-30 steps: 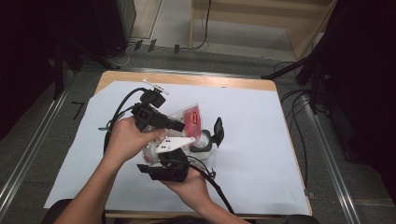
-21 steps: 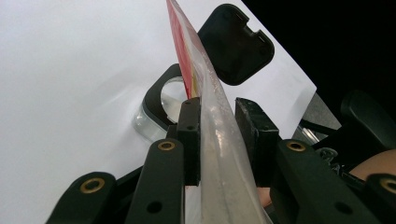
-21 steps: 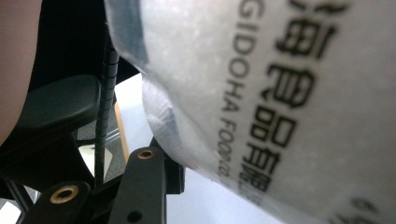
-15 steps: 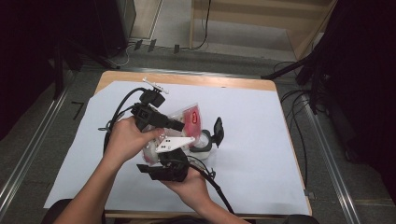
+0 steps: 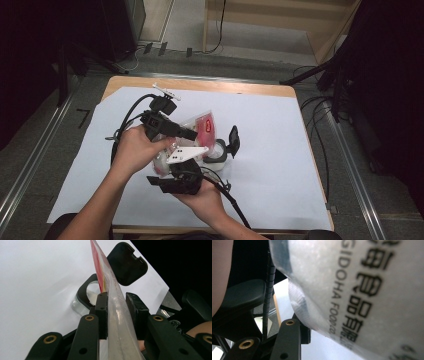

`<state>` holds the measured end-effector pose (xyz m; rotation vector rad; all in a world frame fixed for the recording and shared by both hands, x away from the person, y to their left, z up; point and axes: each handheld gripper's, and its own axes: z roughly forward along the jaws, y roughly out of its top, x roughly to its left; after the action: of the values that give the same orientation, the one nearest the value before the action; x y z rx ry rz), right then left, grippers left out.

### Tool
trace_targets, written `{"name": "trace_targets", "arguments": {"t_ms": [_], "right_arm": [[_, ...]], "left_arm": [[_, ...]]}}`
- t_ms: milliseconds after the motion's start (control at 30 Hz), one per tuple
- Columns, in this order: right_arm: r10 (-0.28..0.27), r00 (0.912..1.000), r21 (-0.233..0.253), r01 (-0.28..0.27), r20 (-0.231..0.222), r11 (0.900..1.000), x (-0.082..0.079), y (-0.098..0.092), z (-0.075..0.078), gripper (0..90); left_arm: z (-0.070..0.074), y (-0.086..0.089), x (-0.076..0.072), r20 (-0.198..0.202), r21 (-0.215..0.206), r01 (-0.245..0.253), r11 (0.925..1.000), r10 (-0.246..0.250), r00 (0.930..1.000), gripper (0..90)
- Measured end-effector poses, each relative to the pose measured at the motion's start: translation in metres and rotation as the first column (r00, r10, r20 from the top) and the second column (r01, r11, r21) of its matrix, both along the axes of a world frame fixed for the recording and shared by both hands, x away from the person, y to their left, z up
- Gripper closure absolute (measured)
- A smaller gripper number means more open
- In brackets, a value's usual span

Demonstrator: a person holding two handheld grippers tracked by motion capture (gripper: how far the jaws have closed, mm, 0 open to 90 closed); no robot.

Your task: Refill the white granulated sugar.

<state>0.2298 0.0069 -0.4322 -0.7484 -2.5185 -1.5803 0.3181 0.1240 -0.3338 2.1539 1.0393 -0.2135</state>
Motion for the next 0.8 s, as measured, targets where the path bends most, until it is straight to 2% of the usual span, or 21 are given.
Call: {"name": "trace_targets", "arguments": {"t_ms": [800], "right_arm": [[-0.005,1.0000,-0.006,0.005,0.001,1.000,0.0005,0.0004,0.0001,63.1]], "left_arm": [[-0.0006,-0.0005,0.0010,-0.006,-0.004,-0.006,1.0000,0.006,1.0000,73.2]]}}
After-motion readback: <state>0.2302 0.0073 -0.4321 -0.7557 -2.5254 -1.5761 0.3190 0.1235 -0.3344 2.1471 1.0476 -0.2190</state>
